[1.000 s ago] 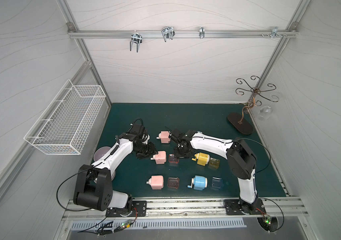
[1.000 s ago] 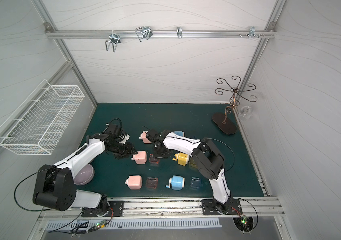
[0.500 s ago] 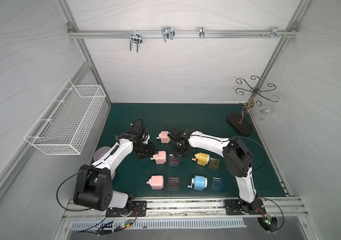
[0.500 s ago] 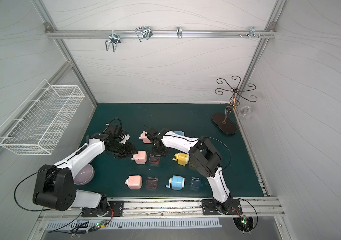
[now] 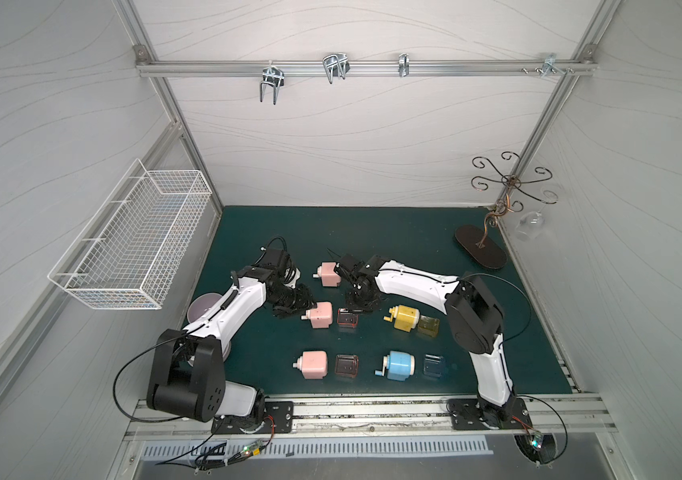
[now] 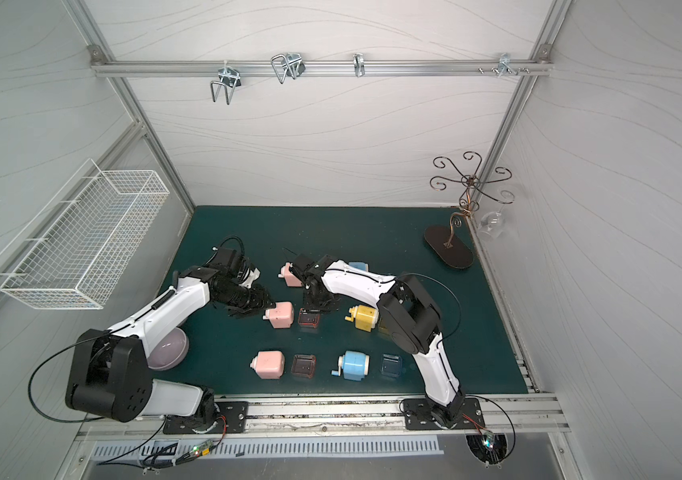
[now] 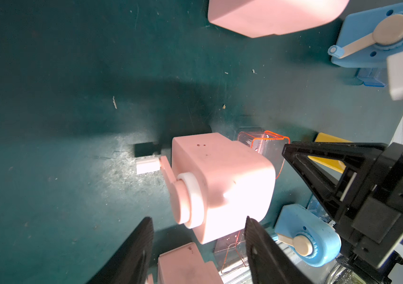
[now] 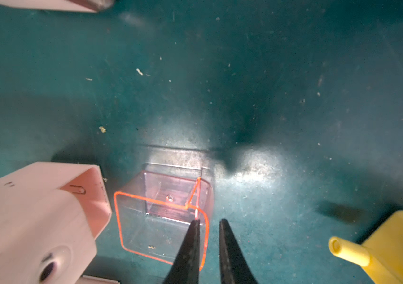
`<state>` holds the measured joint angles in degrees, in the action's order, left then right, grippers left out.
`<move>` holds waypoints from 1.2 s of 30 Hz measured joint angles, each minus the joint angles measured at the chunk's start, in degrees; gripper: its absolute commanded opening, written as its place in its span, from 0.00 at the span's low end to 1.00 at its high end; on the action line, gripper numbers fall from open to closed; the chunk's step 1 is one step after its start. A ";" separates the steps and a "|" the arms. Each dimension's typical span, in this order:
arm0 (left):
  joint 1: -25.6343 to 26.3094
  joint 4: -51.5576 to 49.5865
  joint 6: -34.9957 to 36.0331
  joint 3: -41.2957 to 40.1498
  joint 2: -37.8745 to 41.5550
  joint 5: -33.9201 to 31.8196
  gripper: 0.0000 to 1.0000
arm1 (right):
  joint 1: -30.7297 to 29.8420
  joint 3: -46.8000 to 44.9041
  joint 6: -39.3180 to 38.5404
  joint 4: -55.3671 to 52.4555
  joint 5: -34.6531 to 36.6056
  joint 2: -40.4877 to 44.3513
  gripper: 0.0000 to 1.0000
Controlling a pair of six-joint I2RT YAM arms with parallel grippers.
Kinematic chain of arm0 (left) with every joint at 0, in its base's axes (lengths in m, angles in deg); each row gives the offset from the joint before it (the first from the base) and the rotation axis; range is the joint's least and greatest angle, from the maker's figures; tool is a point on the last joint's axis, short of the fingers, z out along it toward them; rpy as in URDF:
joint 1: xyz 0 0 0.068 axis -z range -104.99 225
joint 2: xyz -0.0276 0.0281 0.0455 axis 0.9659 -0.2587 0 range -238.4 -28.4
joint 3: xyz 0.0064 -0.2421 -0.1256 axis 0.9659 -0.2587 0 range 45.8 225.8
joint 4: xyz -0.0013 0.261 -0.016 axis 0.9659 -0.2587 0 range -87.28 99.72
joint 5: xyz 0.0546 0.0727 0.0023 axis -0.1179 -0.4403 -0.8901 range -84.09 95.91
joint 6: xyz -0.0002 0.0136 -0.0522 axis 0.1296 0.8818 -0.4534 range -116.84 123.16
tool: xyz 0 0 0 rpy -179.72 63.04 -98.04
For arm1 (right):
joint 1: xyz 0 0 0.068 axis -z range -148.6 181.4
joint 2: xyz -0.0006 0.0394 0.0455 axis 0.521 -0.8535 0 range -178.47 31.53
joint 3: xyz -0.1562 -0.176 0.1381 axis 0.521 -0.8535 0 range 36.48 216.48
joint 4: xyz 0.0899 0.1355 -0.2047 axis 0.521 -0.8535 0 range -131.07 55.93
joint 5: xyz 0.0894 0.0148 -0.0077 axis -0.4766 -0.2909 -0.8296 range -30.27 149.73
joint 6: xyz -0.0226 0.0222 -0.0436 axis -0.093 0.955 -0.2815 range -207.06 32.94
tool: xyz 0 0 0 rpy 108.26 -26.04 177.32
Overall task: Put the tray back into the pencil sharpener
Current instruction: Pick up the container from the center of the board.
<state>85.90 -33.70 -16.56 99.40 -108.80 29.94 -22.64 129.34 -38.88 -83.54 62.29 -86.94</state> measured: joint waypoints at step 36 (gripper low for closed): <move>0.00 0.15 0.02 -0.09 -0.26 0.68 0.65 | -0.46 7.21 -0.26 -7.17 1.51 -1.70 0.00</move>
<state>85.90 -33.54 -16.54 99.32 -109.06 30.62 -23.10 136.55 -39.14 -90.71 63.80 -88.65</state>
